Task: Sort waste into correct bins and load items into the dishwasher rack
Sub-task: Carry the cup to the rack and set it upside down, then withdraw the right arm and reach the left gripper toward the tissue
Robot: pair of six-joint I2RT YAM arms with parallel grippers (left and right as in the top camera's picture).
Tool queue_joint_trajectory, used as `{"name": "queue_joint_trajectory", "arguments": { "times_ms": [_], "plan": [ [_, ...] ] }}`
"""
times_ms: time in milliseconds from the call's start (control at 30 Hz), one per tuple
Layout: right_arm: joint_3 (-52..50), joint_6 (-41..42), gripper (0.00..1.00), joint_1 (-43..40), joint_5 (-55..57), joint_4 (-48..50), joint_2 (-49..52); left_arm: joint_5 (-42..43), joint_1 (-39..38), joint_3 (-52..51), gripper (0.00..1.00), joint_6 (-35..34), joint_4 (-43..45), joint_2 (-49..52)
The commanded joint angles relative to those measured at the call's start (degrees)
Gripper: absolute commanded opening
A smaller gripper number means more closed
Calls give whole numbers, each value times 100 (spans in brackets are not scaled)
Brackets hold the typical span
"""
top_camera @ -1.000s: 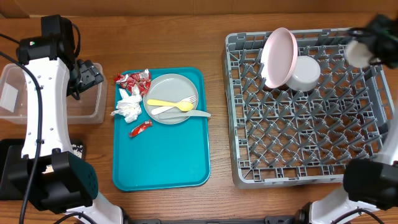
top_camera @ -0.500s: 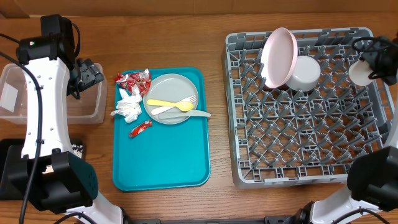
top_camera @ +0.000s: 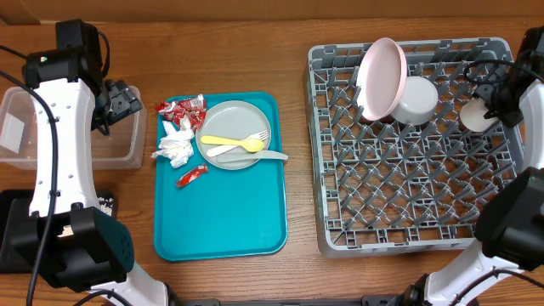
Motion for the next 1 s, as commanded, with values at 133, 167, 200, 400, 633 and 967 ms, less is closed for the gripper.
{"name": "queue_joint_trajectory", "arguments": {
  "times_ms": [133, 167, 200, 400, 633, 967],
  "plan": [
    [-9, -28, 46, 15, 42, 57, 365, 26, 33, 63, 100, -39, 4, 42],
    [-9, -31, 48, 15, 44, 37, 378, 26, 33, 63, 100, -39, 4, 42],
    [-9, -31, 49, 15, 44, 7, 378, 26, 33, 63, 100, -39, 4, 42],
    [315, -31, 69, 15, -24, -494, 339, 26, 33, 63, 100, -39, 22, 42],
    [1534, -35, 100, 13, -785, -1600, 339, 26, 33, 63, 100, -39, 39, 42],
    [3757, -437, 100, 15, -1919, -3230, 339, 603, 31, 63, 100, -35, 11, 42]
  ]
}}
